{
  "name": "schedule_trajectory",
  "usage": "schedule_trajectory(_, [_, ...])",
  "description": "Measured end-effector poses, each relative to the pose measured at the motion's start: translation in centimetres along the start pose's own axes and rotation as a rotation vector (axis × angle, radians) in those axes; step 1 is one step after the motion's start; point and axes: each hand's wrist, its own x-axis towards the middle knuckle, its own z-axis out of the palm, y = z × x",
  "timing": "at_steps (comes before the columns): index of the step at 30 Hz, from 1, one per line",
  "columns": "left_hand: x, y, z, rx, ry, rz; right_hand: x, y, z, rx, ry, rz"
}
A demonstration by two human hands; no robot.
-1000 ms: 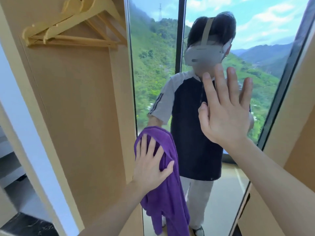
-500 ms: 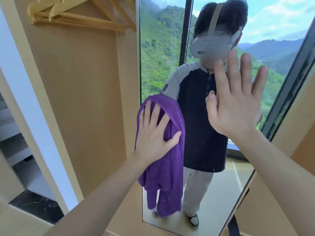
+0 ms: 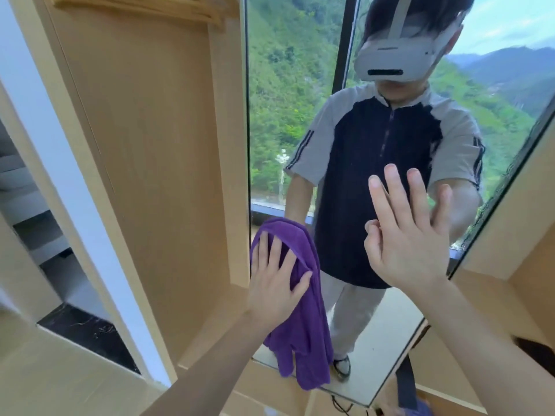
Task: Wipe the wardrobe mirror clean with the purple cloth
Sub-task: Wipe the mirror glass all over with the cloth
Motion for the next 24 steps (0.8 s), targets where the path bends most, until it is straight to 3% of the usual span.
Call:
schedule_trajectory(5, [-2.4,-0.9,1.1,-0.028,-0.047,-0.002,-0.2,-0.2,0.1,-0.002,0.003,0.003])
schedule_trajectory(13, [6.3,0.0,-7.5,-0.226,0.170,-0.037,-0.1,-0.1,0.2,0.000,0.027,0.008])
schedule_trajectory(16, [6.7,0.6,-7.6,-0.250,0.204,-0.075,0.0,-0.1,0.2,0.016,0.030,0.012])
schedule_trajectory(24, [-2.6,0.3,0.7,-0.258,0.004,-0.209,0.0,-0.1,0.1,0.036,0.026,-0.006])
